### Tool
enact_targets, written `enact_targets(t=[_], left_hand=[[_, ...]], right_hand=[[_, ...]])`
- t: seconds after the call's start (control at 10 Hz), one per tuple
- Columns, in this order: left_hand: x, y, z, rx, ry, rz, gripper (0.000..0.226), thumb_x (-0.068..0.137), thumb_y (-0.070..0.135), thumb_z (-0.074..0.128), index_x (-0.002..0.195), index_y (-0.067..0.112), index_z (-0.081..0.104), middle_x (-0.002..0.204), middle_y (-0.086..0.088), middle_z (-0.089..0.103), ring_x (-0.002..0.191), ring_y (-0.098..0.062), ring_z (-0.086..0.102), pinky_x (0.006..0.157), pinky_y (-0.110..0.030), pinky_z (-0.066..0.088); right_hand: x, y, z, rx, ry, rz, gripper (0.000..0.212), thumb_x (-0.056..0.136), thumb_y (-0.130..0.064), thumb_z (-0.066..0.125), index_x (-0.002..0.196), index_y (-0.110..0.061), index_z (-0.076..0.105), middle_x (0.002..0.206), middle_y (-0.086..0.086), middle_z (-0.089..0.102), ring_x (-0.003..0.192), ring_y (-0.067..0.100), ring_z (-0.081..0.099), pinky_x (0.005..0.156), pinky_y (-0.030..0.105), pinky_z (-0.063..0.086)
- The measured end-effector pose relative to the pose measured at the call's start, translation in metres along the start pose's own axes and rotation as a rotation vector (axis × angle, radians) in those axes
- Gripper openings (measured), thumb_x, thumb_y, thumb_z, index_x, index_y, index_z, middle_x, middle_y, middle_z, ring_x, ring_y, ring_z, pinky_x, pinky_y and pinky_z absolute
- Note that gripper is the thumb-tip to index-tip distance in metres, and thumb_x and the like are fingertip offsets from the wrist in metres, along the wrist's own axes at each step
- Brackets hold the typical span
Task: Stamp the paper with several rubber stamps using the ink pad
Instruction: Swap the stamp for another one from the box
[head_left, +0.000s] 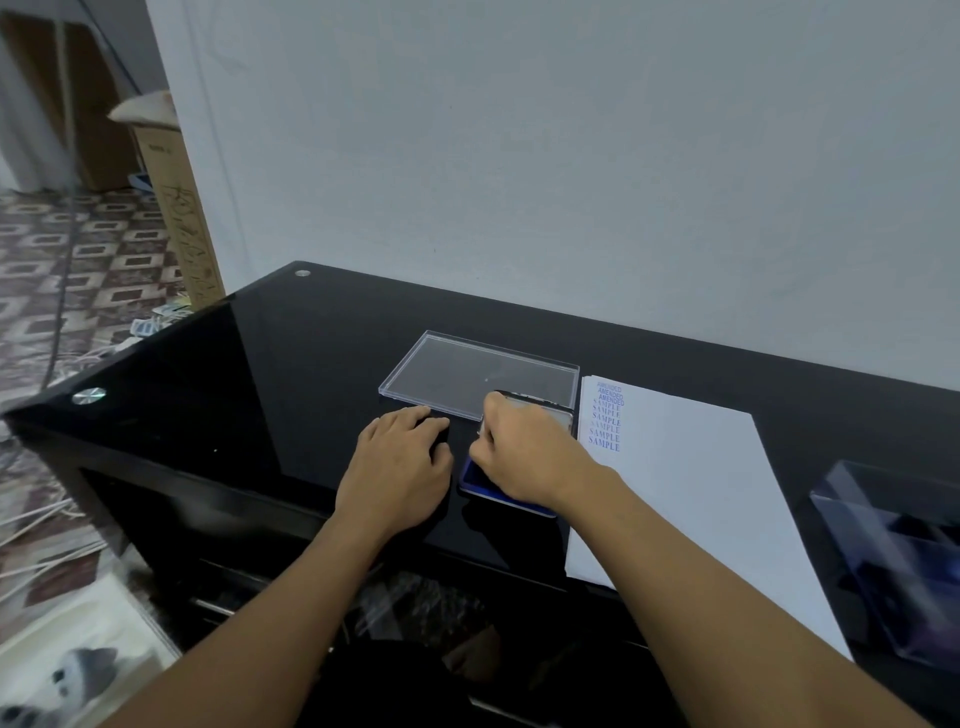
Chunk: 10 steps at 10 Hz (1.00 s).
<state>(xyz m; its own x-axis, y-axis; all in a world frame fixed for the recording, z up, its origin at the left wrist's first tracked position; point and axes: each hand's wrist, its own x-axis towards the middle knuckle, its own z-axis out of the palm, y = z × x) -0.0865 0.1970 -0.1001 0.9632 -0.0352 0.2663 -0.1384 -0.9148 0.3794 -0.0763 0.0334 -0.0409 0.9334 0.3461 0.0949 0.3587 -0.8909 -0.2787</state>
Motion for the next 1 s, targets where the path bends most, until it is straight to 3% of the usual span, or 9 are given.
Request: enact_targets(t=[0.7, 1.0], left_hand=[[-0.0003, 0.0006, 0.0014, 0.009, -0.006, 0.014, 0.044, 0.102, 0.033, 0.041, 0.144, 0.025, 0.051, 0.156, 0.001, 0.041, 0.145, -0.016, 0.033, 0.122, -0.041, 0.022], [0.0006, -0.0005, 0.0037, 0.017, 0.0, 0.017, 0.045, 0.102, 0.033, 0.041, 0.144, 0.025, 0.051, 0.155, 0.002, 0.043, 0.144, -0.016, 0.034, 0.122, -0.042, 0.023]], right_hand=[[0.0004, 0.0006, 0.0054, 0.004, 0.05, 0.0, 0.014, 0.095, -0.027, 0.048, 0.094, -0.014, 0.043, 0.083, 0.012, 0.06, 0.075, 0.03, 0.057, 0.062, 0.039, 0.048], [0.0021, 0.0015, 0.0063, -0.001, 0.053, 0.005, 0.015, 0.094, -0.028, 0.048, 0.092, -0.015, 0.042, 0.084, 0.012, 0.062, 0.076, 0.032, 0.059, 0.068, 0.045, 0.053]])
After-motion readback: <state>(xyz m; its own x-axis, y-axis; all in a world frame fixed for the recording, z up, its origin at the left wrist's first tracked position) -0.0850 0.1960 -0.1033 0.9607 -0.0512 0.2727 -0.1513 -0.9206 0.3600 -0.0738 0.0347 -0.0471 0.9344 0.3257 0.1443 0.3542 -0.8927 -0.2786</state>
